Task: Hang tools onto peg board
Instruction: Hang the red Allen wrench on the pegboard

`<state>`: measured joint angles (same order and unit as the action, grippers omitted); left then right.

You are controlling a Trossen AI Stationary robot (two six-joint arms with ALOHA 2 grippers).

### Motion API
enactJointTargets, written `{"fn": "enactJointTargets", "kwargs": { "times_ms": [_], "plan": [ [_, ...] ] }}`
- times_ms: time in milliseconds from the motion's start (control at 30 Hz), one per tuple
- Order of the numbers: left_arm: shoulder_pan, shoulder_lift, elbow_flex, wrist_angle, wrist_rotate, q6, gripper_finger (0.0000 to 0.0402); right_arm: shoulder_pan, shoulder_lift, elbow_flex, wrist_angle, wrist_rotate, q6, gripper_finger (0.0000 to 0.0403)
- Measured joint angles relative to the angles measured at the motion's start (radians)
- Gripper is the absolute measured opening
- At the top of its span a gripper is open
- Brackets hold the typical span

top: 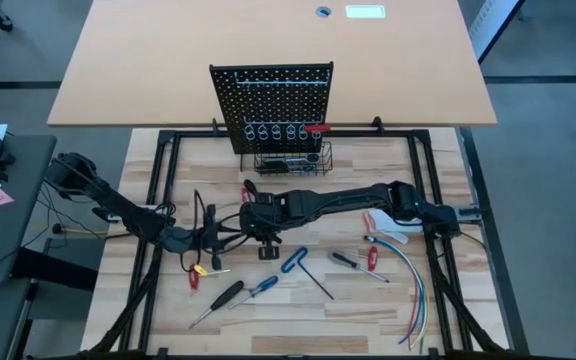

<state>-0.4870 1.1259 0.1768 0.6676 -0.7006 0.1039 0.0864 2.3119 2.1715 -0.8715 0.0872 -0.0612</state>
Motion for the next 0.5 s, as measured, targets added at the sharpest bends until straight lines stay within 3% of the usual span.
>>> {"fn": "enactJointTargets", "kwargs": {
  "times_ms": [233,500],
  "plan": [
    [0.009,0.0,0.0,-0.017,0.004,-0.033,0.0004,0.001,0.0,0.0,0.01,-0.006,-0.02,0.0063],
    [0.011,-0.041,-0.066,0.062,-0.033,-0.05,0.0001,-0.007,-0.004,-0.017,-0.07,-0.06,-0.075,0.0124]
  ]
}}
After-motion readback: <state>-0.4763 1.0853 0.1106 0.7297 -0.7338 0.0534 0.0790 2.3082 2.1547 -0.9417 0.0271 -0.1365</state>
